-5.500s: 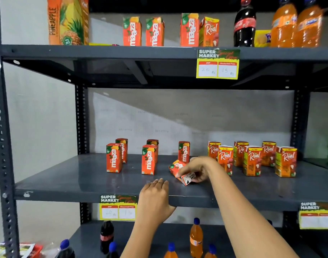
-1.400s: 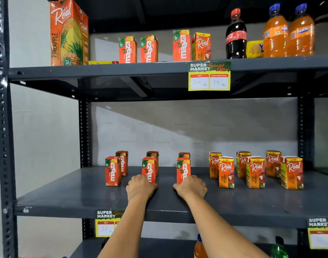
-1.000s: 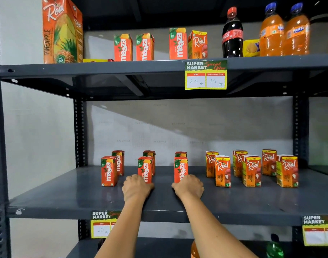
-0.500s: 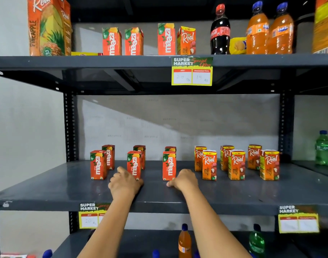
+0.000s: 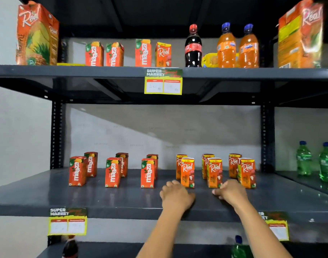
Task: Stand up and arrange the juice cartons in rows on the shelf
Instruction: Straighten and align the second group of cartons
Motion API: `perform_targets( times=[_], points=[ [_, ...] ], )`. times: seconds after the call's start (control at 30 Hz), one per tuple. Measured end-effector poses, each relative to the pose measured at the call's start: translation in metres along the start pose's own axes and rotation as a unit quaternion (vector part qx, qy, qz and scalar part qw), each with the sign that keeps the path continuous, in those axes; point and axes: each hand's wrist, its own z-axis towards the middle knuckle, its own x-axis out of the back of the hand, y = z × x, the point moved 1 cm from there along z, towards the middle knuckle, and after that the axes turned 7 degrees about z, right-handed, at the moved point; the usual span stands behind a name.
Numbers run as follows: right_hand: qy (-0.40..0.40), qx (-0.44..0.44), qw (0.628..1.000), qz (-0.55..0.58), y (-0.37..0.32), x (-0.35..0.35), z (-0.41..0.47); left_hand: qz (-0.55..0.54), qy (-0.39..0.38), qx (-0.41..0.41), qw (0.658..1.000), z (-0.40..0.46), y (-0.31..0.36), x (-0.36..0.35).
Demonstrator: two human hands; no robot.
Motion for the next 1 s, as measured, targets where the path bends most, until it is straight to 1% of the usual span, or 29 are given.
perform_targets(
  times=[0.07,0.13,0.23,0.3,0.4,0.5,0.7,0.87,1.0],
  points=[
    [0.039,0.01,0.999,0.024,0.008,0.005,0.004,-0.031,0.003,0.042,0.999,0.009,0.017,-0.008],
    [0.061,0.025,0.998,0.008,0.008,0.005,0.006,-0.071,0.017,0.088,0.994,0.019,0.026,-0.015],
    [0.035,0.048,0.998,-0.029,0.004,0.001,0.015,-0.079,0.037,0.12,0.989,0.031,0.032,-0.02],
    [0.019,0.059,0.997,-0.039,0.001,-0.004,0.018,-0.077,0.048,0.127,0.988,0.036,0.033,-0.023],
    [0.034,0.075,0.995,-0.056,-0.002,-0.011,0.023,-0.072,0.051,0.129,0.988,0.043,0.033,-0.027],
    [0.055,0.065,0.994,-0.069,-0.005,-0.014,0.022,-0.066,0.05,0.125,0.989,0.046,0.033,-0.025],
    [0.06,0.057,0.992,-0.095,-0.007,-0.015,0.022,-0.041,0.053,0.116,0.991,0.048,0.037,-0.026],
    [0.08,0.059,0.99,-0.101,-0.003,-0.011,0.021,-0.053,0.08,0.143,0.985,0.043,0.033,-0.023],
    [0.057,0.06,0.993,-0.085,-0.002,-0.017,0.023,-0.049,0.085,0.148,0.984,0.043,0.032,-0.025]
  ],
)
